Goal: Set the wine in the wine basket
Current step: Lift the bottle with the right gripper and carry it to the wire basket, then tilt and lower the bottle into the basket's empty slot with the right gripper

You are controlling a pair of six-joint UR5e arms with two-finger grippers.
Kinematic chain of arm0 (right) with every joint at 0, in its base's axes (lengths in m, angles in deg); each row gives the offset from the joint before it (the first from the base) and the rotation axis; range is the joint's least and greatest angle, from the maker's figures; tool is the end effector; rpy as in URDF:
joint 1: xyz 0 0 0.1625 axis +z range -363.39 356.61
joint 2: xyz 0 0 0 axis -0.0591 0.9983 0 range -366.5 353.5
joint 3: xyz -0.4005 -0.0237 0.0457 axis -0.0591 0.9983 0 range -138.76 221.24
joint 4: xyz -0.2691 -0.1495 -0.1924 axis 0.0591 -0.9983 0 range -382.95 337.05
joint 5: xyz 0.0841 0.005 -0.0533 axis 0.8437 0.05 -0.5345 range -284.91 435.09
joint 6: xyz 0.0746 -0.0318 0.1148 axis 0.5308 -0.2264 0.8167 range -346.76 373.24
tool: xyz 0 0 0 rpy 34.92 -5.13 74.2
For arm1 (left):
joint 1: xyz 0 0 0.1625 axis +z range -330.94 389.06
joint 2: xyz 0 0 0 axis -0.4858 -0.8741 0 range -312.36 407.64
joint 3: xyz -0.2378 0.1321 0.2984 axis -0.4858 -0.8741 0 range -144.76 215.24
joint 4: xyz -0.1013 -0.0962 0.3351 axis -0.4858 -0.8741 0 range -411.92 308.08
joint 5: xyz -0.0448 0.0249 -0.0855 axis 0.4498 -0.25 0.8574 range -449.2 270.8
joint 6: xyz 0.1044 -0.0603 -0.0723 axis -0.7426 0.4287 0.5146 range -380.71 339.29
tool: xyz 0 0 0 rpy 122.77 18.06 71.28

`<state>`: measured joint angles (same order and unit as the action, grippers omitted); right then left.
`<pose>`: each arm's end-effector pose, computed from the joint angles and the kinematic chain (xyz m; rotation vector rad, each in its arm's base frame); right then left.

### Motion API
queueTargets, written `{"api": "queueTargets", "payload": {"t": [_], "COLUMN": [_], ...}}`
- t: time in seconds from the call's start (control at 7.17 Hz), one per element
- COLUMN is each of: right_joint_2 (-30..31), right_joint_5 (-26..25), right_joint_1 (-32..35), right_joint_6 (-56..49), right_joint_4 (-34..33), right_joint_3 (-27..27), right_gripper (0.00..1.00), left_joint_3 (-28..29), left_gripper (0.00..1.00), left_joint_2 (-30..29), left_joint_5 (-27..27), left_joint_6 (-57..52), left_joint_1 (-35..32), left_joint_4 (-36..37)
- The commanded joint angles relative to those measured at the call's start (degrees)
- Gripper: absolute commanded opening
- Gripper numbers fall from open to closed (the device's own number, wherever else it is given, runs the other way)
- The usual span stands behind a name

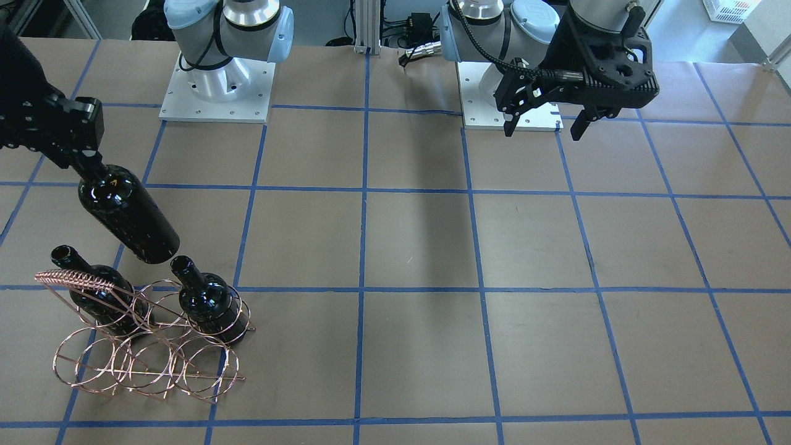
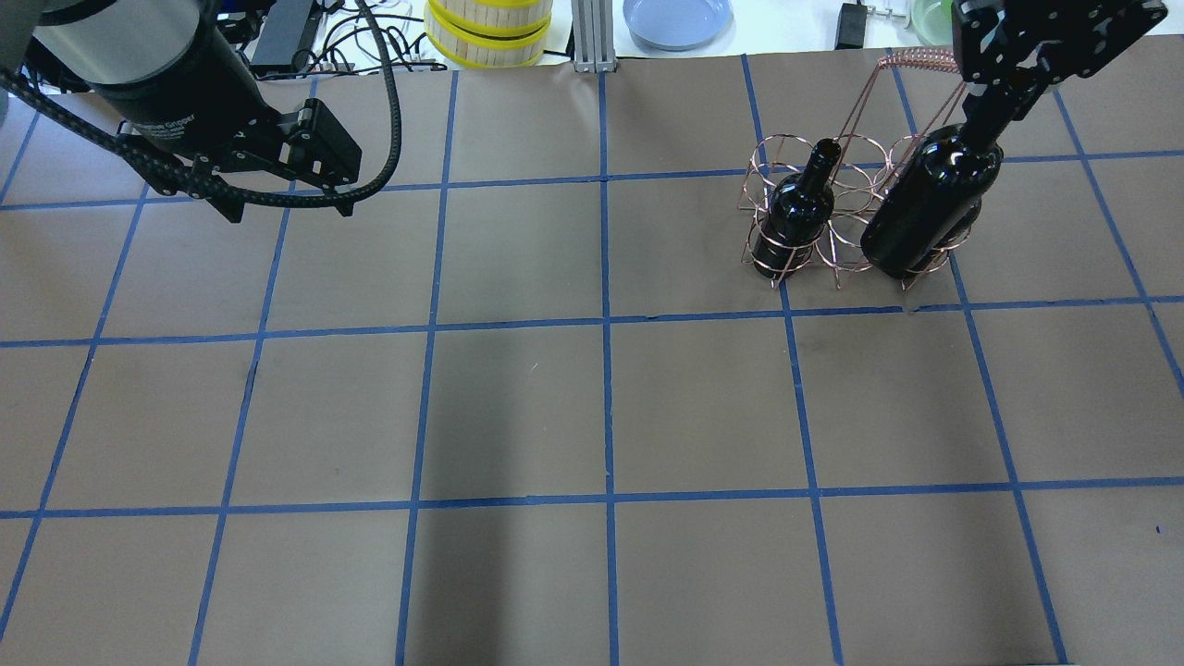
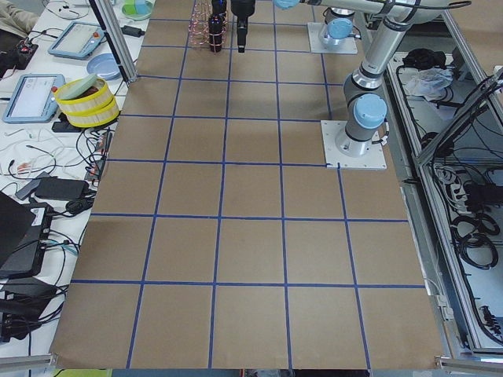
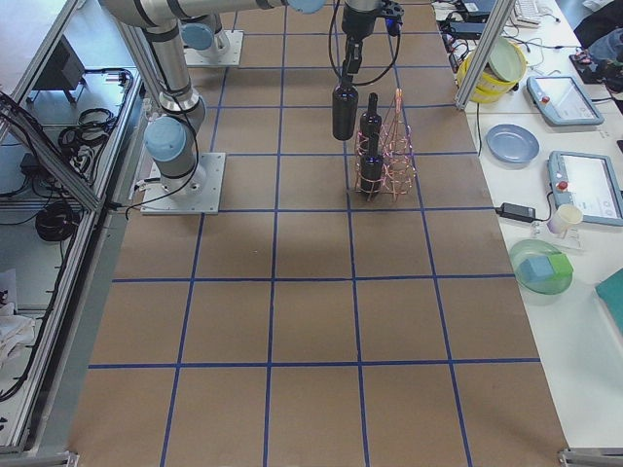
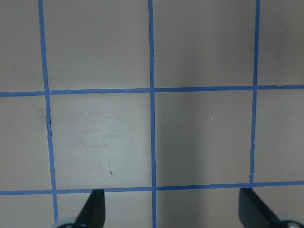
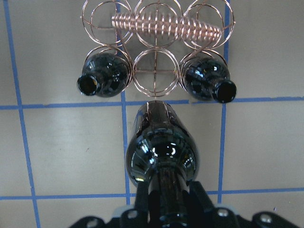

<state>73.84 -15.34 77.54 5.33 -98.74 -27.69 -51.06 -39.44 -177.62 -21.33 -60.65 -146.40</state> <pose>0.0531 -0.5061 0.4821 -0.0318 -3.1403 -0.0776 -0.1351 -0.4204 0.4680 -0.0098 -3.1139 0.0583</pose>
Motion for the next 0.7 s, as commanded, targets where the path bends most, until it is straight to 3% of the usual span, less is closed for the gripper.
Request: {"api": "queueTargets", "payload": {"t": [0.0, 0.56], "right_joint_2": [-5.1, -8.5], "right_joint_5": [0.2, 0.4], "right_joint_1": [-0.1, 0.2], "right_joint_6": [0.2, 0.2], "right_joint_4": [-1.4, -7.0], "right_joint_3": [4.5, 4.2], "right_gripper": [0.04, 0.05], "left_joint_3": [-0.4, -0.5], "left_gripper": [1.0, 1.0], "left_joint_2": [0.2, 0.2], "left_joint_5": [0.0, 0.0], "left_joint_6": [0.0, -0.1], "left_joint_1": [0.0, 0.0], "left_joint_4": [0.3, 0.4]}}
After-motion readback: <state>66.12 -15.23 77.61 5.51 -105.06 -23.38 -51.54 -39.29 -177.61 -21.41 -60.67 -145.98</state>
